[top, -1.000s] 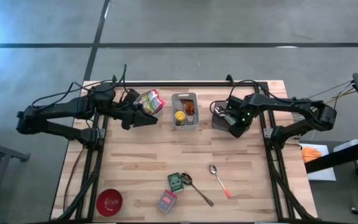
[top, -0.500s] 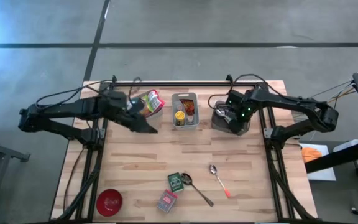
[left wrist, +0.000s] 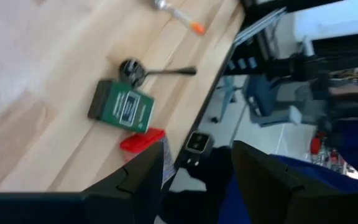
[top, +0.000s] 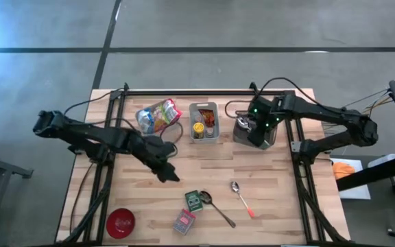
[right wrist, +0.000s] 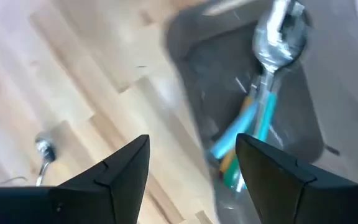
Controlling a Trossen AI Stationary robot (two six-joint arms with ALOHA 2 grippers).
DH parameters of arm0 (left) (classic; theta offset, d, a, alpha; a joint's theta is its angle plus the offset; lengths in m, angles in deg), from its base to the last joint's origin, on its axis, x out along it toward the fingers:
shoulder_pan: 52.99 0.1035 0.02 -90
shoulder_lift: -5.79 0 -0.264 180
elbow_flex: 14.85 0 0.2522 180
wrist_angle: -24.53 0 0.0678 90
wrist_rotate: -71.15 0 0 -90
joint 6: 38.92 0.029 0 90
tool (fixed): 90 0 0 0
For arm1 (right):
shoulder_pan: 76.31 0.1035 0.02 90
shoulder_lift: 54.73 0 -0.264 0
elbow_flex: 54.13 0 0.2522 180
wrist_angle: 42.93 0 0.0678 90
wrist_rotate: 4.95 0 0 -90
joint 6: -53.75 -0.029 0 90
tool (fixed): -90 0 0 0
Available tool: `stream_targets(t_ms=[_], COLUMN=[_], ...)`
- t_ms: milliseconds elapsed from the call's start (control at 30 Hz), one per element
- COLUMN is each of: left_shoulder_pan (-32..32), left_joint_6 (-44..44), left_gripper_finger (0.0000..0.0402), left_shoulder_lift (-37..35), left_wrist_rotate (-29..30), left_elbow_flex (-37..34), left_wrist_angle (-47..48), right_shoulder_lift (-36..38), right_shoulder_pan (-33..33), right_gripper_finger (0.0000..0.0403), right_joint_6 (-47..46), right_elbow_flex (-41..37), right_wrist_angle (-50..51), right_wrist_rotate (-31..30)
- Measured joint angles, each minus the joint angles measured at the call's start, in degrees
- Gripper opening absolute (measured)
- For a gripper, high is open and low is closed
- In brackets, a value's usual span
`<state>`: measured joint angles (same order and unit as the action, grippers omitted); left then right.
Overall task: Pick & Place Food Item
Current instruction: Put the orange spoon into the black bin
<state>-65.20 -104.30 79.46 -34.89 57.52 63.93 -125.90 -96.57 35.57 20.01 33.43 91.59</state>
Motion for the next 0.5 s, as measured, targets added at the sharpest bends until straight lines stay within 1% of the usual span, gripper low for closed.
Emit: stream_targets(t_ms=[67, 167, 367, 500], left_shoulder_pan=[-0.7, -0.8, -0.4, 0.6], left_joint_6=[-1.7, -3.7, -5.8, -2.4], left_gripper_finger=[0.0192, 0.0192, 0.0192, 0.0192], left_shoulder_lift=[1.6, 3.6, 5.1, 4.4], left_wrist_rotate=[0.0, 0.0, 1.1, 3.7], left_elbow_flex=[0.0, 0.0, 0.0, 0.0], left_wrist_angle=[0.2, 1.7, 5.8, 8.2], right_shoulder_lift=[0.0, -0.1, -0.1, -0.1], right_shoulder_pan=[3.1, 8.6, 22.4, 32.1], right_gripper_finger=[0.0236, 0.0236, 0.0232, 0.0215], right_joint_6=[-1.1, -6.6, -25.6, -39.3], right_elbow_flex=[1.1, 2.1, 2.4, 0.5], right_wrist_angle=[0.0, -0.2, -1.0, -4.4], right_wrist_rotate=[0.0, 0.0, -1.0, -4.9])
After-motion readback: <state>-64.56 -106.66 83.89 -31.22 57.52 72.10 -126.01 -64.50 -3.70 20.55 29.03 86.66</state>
